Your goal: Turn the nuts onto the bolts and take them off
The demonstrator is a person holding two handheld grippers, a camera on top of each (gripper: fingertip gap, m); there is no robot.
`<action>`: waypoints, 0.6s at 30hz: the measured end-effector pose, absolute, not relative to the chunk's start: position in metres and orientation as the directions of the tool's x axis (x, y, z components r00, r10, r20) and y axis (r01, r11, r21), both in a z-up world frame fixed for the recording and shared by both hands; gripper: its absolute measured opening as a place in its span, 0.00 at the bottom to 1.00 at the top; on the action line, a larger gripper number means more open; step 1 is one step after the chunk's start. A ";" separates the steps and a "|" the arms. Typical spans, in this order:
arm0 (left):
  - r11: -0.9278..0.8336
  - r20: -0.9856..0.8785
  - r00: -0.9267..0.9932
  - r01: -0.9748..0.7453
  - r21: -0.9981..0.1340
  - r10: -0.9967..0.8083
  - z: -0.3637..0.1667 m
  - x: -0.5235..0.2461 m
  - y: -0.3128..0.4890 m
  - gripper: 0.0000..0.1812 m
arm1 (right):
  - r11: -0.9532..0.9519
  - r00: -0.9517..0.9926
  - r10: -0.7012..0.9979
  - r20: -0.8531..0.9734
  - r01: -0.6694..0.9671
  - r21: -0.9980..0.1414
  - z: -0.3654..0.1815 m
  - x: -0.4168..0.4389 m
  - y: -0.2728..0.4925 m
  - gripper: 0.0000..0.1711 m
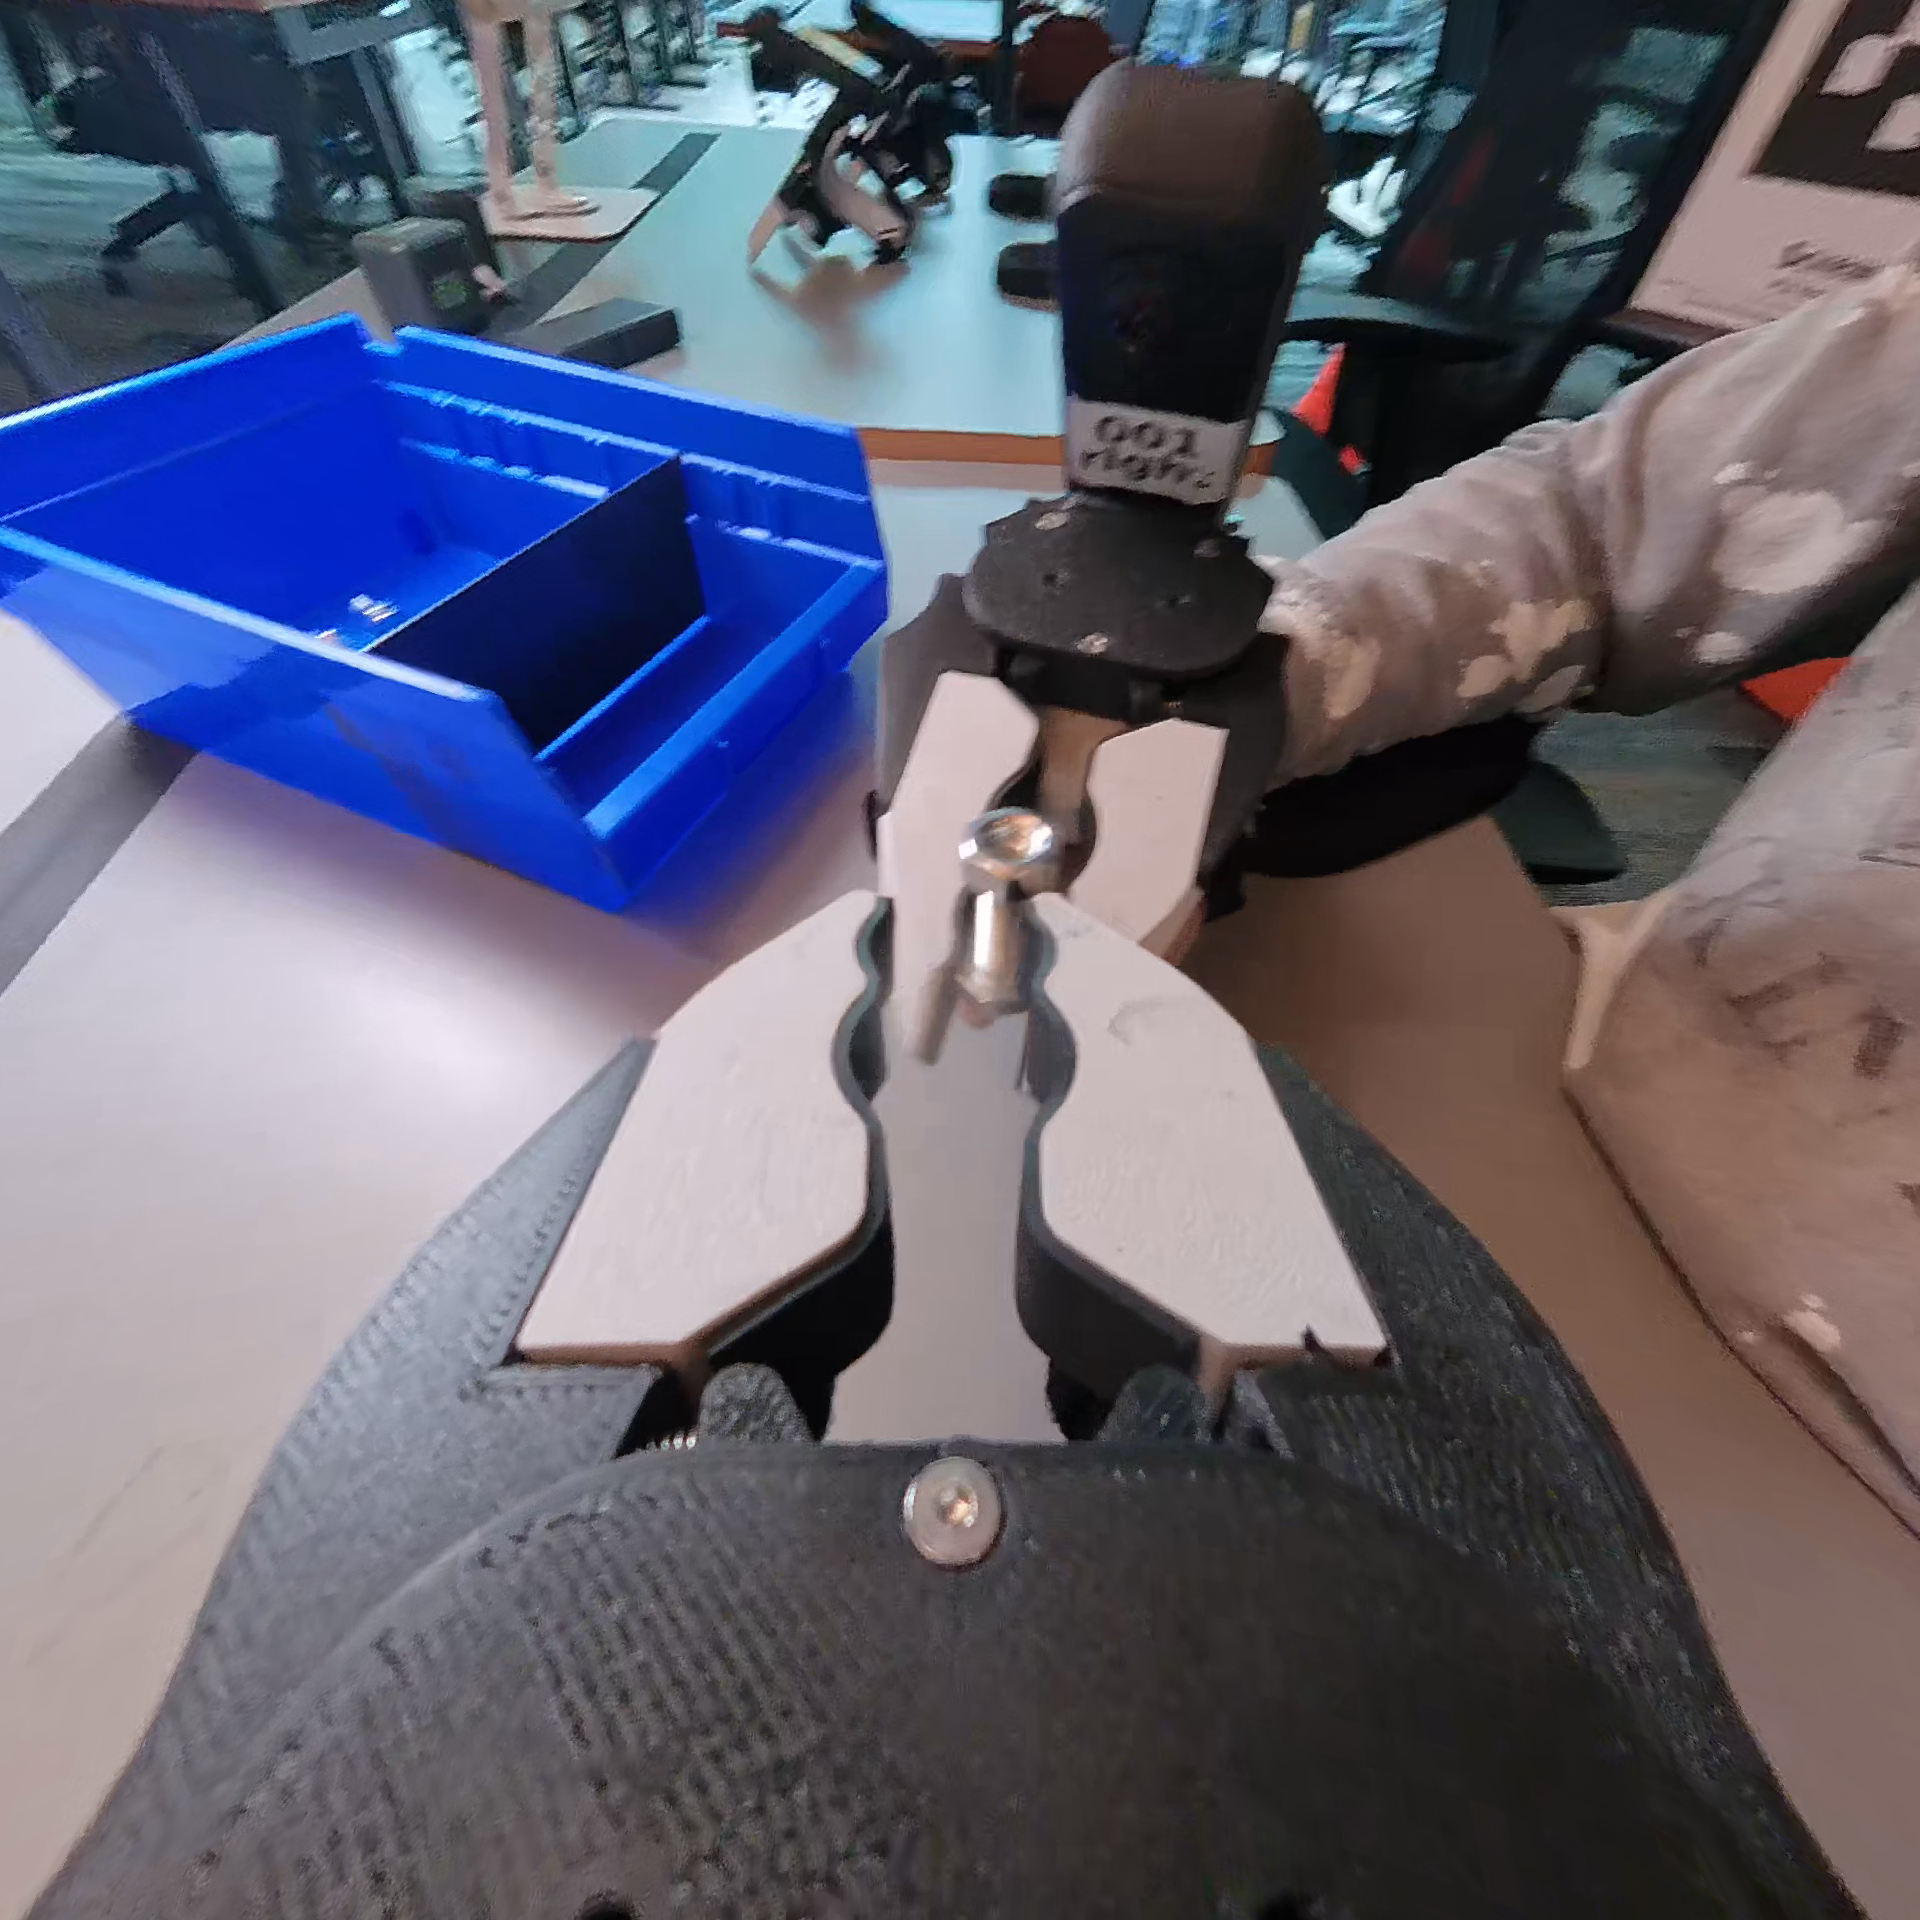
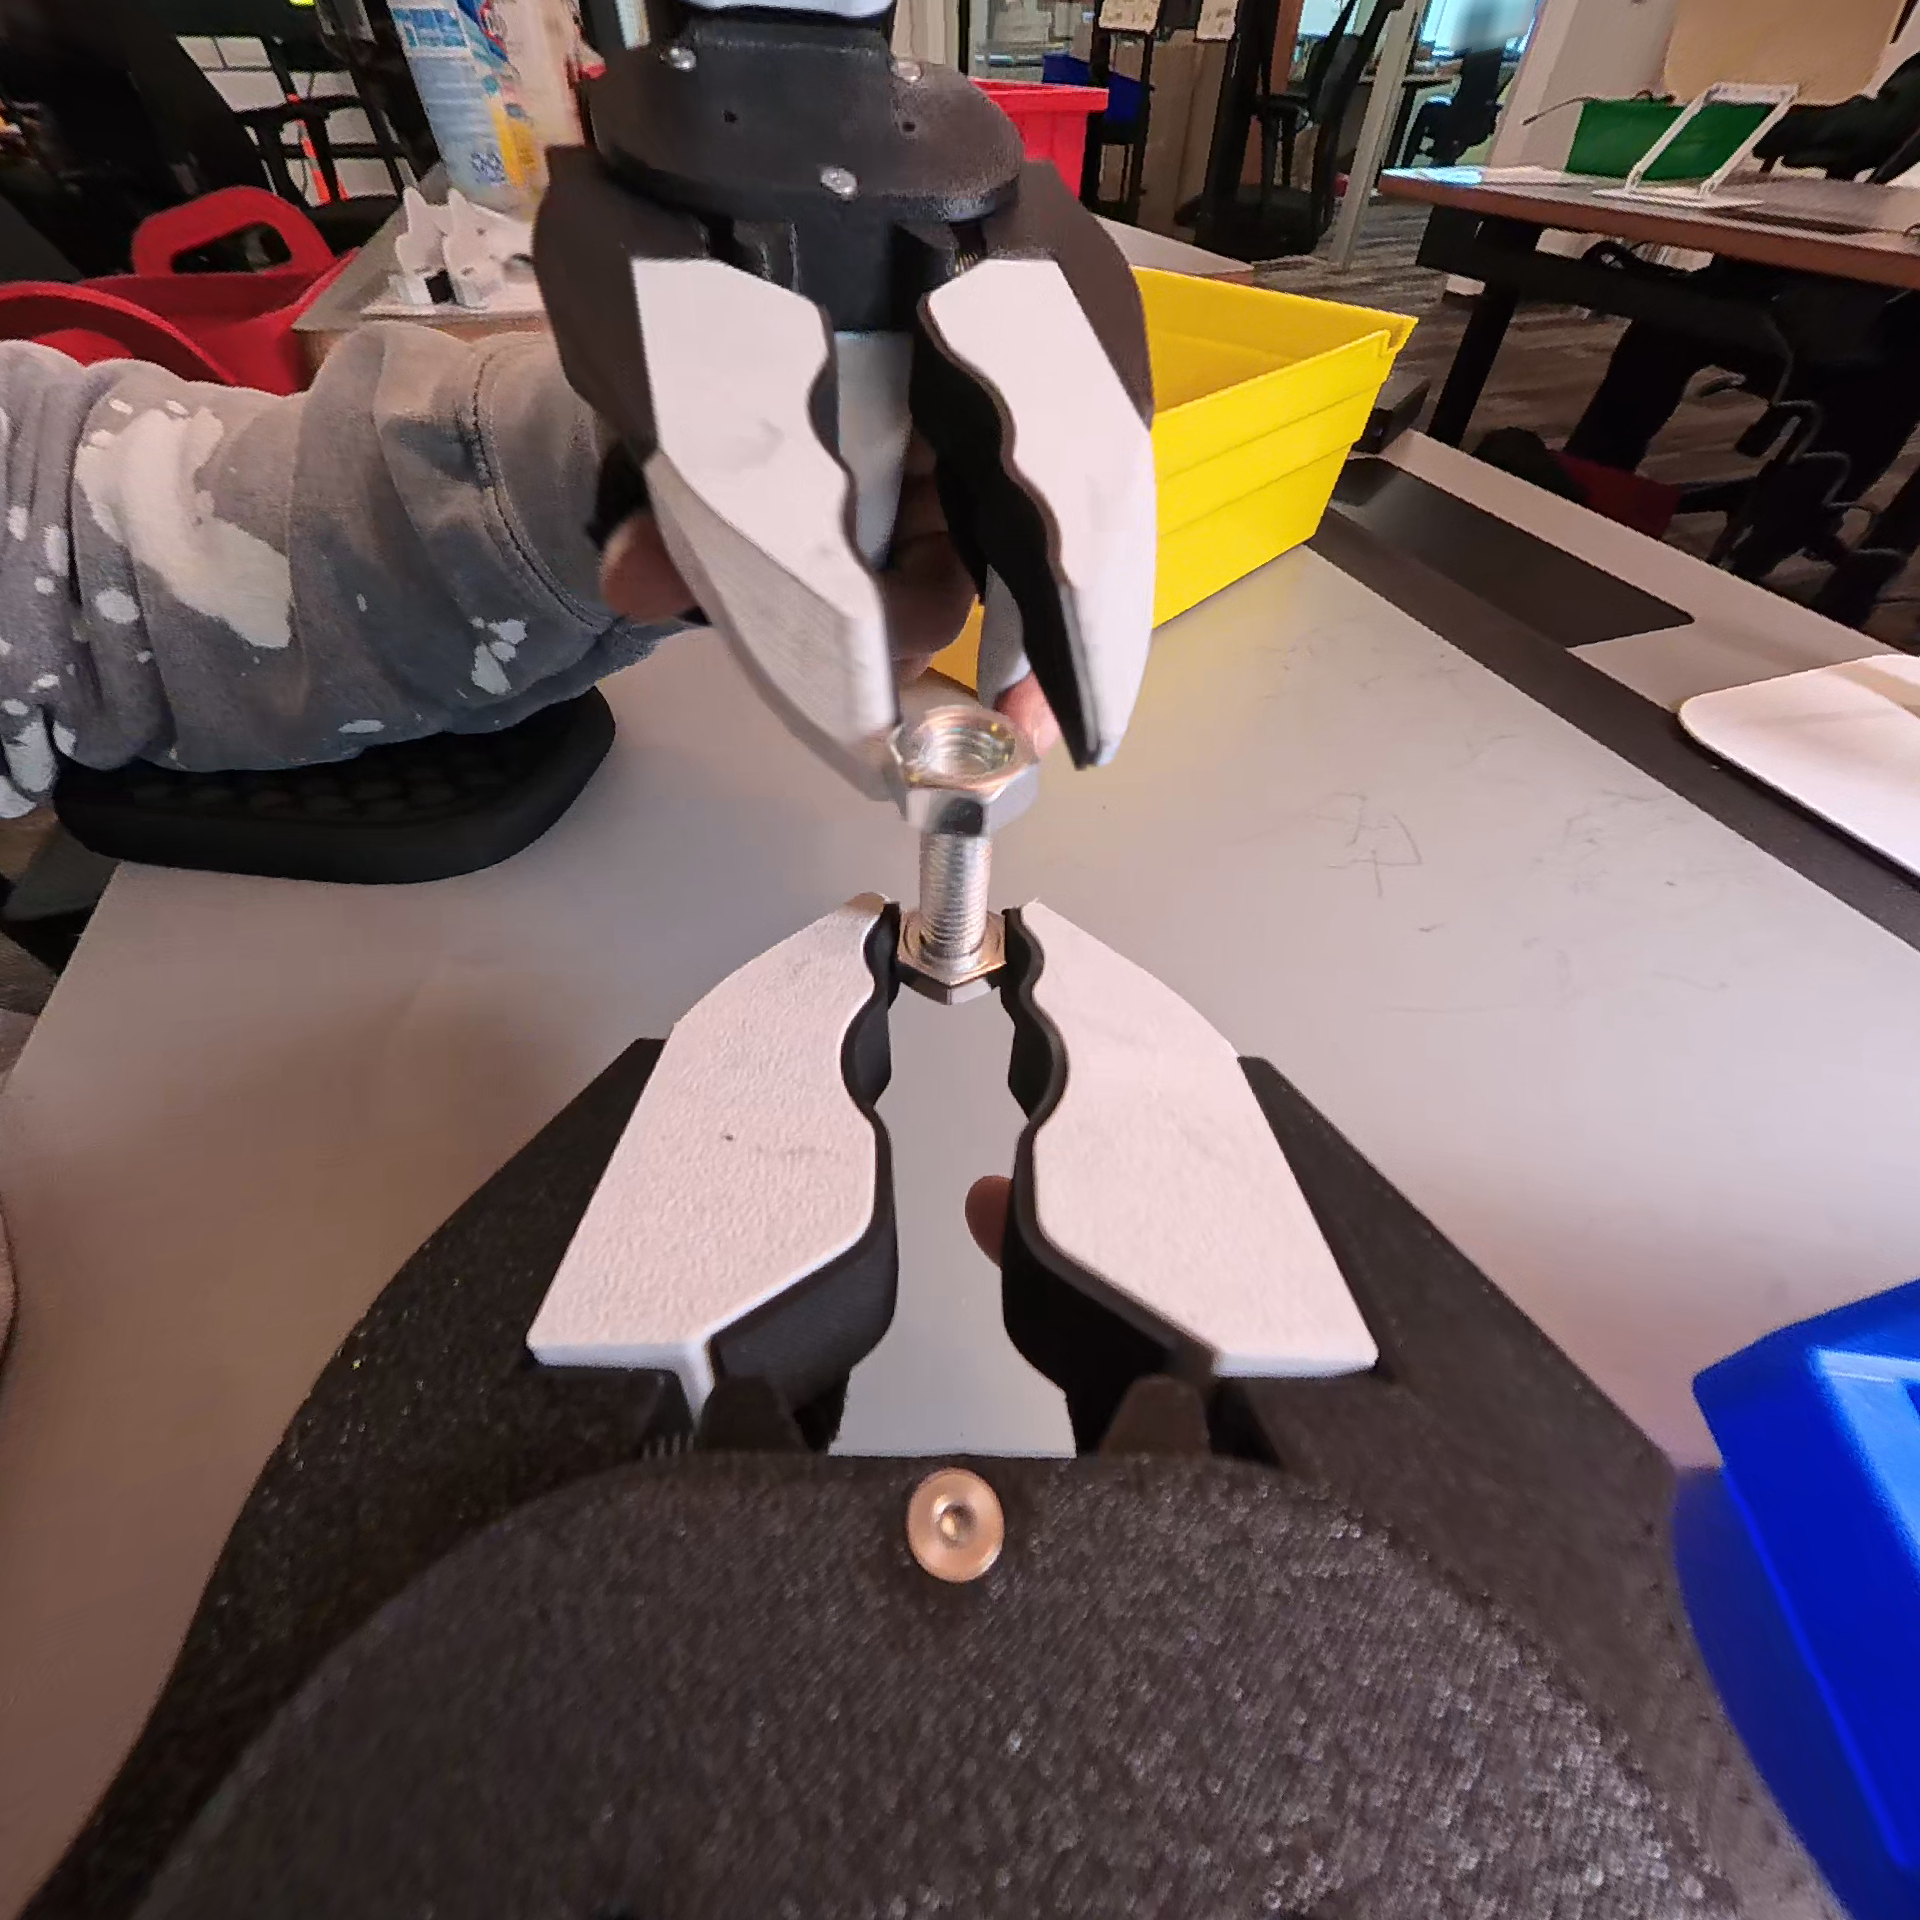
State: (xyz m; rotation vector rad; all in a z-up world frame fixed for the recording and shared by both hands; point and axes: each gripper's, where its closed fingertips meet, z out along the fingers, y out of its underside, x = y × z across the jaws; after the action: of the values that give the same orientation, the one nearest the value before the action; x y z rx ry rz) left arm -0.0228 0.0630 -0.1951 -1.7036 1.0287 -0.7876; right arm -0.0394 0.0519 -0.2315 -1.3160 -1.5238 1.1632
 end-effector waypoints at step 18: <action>-0.225 0.095 0.490 -0.213 -0.951 -0.867 -0.191 -0.033 0.073 0.12 | 0.005 -0.127 0.992 -0.027 0.244 -0.970 -0.227 -0.038 0.058 0.11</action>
State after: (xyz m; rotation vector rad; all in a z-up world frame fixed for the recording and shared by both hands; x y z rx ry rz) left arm -0.0333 0.0729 -0.1906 -1.7195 0.9242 -0.8050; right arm -0.0377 0.0579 -0.2270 -1.3342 -1.4838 1.1872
